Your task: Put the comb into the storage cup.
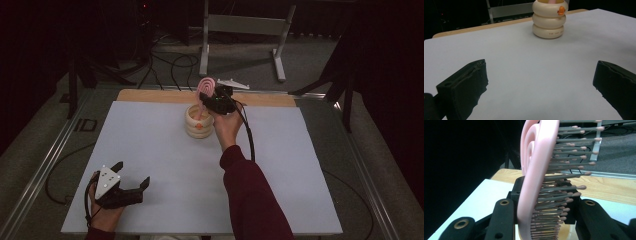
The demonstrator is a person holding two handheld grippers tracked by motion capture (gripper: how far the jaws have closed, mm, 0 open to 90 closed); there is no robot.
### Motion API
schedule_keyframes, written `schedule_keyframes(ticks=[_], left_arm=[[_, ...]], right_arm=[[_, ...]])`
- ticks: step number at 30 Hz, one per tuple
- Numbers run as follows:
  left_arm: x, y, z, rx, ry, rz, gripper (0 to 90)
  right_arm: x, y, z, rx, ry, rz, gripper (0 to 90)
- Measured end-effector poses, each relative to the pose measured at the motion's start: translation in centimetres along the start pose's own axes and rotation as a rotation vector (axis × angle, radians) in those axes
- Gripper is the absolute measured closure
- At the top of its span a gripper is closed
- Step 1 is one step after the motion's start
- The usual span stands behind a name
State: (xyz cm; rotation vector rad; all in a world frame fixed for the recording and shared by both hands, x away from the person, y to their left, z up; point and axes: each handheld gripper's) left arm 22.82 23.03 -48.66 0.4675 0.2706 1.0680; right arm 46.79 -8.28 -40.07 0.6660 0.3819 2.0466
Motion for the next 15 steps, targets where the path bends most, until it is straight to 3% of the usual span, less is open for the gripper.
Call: schedule_keyframes(ticks=[15], left_arm=[[0.0, -0.03, -0.01, 0.001, -0.001, 0.0, 0.2]], right_arm=[[0.02, -0.43, -0.49, 0.013, -0.003, -0.008, 63.8]])
Point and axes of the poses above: each handheld gripper's, and its own axes: y roughly backward along the jaws, z roughly out of its top, x roughly to its left, and after that the axes turned 7 degrees about x, right-handed
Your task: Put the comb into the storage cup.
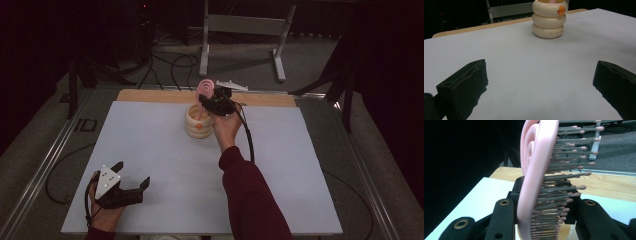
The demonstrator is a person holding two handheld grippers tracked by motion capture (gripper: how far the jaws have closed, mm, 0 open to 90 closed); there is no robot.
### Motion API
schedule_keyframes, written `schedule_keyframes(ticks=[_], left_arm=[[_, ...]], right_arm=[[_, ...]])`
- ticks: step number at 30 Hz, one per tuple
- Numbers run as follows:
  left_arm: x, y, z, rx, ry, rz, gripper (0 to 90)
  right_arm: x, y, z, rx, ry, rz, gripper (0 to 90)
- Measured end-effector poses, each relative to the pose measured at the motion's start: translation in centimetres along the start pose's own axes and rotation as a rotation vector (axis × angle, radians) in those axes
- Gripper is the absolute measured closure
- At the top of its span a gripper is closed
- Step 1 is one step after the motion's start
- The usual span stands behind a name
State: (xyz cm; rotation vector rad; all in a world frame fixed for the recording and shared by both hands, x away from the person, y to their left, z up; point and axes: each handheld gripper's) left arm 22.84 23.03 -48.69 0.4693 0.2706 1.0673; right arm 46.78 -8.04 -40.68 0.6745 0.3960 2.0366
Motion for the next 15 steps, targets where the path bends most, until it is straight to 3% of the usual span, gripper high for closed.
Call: schedule_keyframes(ticks=[15], left_arm=[[-0.04, -0.03, -0.01, 0.0, 0.001, -0.002, 0.2]], right_arm=[[-0.06, -0.71, -0.65, 0.013, -0.01, 0.007, 63.8]])
Point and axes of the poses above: each handheld gripper's, and its own axes: y roughly backward along the jaws, z roughly out of its top, x roughly to its left, and after that the axes turned 7 degrees about x, right-handed
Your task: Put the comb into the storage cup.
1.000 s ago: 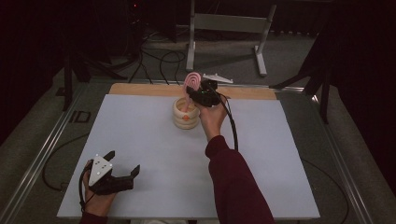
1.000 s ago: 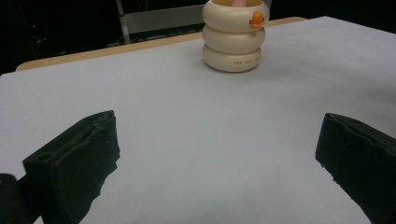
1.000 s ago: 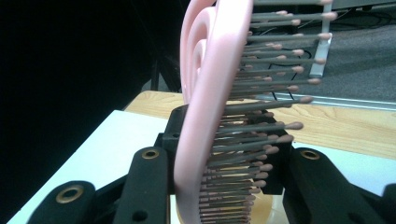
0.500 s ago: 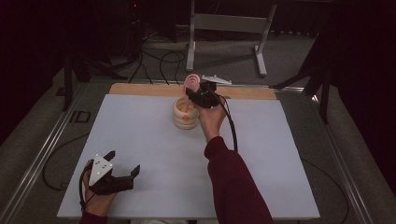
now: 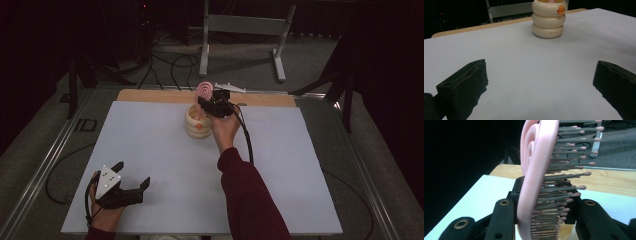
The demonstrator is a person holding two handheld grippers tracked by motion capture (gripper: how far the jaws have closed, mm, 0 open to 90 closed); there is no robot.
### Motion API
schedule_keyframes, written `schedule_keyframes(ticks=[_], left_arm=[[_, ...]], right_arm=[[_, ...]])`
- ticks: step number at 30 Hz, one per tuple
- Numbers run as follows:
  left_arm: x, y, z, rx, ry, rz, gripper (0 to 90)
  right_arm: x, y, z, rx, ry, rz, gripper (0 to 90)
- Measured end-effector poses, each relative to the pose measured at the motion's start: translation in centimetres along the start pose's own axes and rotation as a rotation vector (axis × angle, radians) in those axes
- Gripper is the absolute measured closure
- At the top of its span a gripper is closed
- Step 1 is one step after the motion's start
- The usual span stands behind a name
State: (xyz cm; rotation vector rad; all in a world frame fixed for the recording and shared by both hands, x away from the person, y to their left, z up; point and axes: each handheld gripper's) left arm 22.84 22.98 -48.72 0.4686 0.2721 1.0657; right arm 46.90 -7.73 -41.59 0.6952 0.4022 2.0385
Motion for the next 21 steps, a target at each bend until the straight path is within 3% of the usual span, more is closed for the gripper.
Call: schedule_keyframes(ticks=[21], left_arm=[[-0.06, -0.02, -0.01, 0.001, -0.002, -0.002, 0.2]], right_arm=[[-0.39, -0.43, -0.36, -0.003, -0.025, 0.004, 63.6]])
Point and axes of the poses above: each handheld gripper's, and its own axes: y roughly backward along the jaws, z roughly out of its top, x roughly to its left, and after that the axes turned 7 degrees about x, right-handed
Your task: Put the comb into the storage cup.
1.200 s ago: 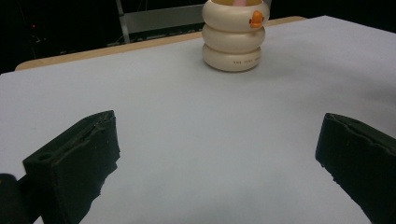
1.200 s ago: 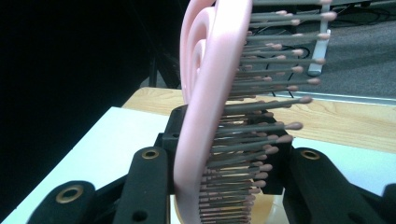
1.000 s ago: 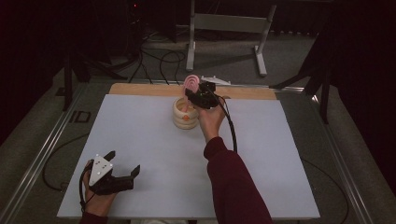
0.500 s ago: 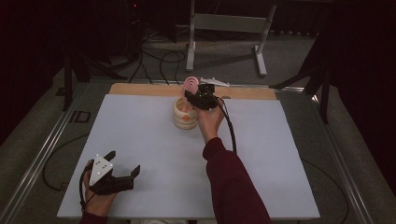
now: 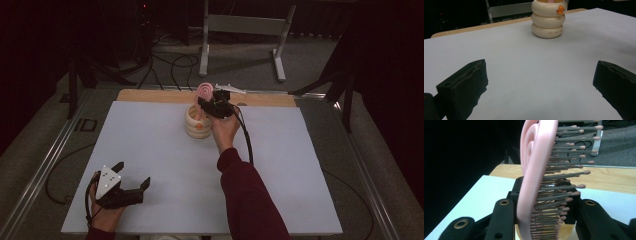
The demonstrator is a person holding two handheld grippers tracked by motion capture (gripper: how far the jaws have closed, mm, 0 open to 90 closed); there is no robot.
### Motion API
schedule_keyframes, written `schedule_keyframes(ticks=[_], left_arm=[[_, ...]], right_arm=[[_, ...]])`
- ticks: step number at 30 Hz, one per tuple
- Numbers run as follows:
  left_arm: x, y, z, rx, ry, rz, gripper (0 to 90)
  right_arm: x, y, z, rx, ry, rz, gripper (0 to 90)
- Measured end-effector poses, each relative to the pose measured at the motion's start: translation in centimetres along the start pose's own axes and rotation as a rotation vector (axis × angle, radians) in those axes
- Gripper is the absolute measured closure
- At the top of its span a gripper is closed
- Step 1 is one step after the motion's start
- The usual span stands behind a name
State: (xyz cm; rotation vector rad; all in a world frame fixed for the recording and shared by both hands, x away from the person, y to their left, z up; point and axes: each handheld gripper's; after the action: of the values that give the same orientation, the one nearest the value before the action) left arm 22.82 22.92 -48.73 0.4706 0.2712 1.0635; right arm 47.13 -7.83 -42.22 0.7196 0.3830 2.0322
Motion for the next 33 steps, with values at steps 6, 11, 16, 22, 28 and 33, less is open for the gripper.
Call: schedule_keyframes(ticks=[6, 11, 16, 22, 28, 33], left_arm=[[0.0, 0.0, 0.0, -0.003, 0.002, 0.001, 0.2], [-0.1, 0.0, 0.0, -0.001, 0.0, 0.0, 0.2], [-0.1, 0.0, 0.0, 0.0, -0.001, 0.0, 0.2], [-0.1, 0.0, 0.0, 0.0, -0.002, 0.0, 0.2], [-0.1, -0.1, 0.0, 0.003, -0.004, 0.0, 0.2], [-0.1, -0.1, 0.0, 0.004, -0.005, -0.001, 0.2]], right_arm=[[-0.4, 0.1, -0.1, 0.001, -0.023, 0.005, 63.4], [-0.9, 0.1, -0.1, 0.002, -0.047, 0.008, 63.1], [-1.1, 0.1, -0.2, 0.005, -0.049, 0.011, 62.8], [-1.4, 0.1, -0.4, 0.01, -0.056, 0.003, 62.7], [-1.7, 0.2, -0.5, 0.011, -0.061, -0.004, 62.8], [-2.0, 0.3, -0.5, 0.013, -0.065, -0.008, 62.7]])
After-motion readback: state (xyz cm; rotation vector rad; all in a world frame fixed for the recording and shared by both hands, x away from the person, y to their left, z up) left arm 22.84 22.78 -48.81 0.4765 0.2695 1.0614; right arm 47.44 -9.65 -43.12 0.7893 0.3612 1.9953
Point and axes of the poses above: each handheld gripper's, and its own axes: y roughly backward along the jaws, z roughly out of its top, x roughly to its left, and after that the axes turned 7 degrees about x, right-handed
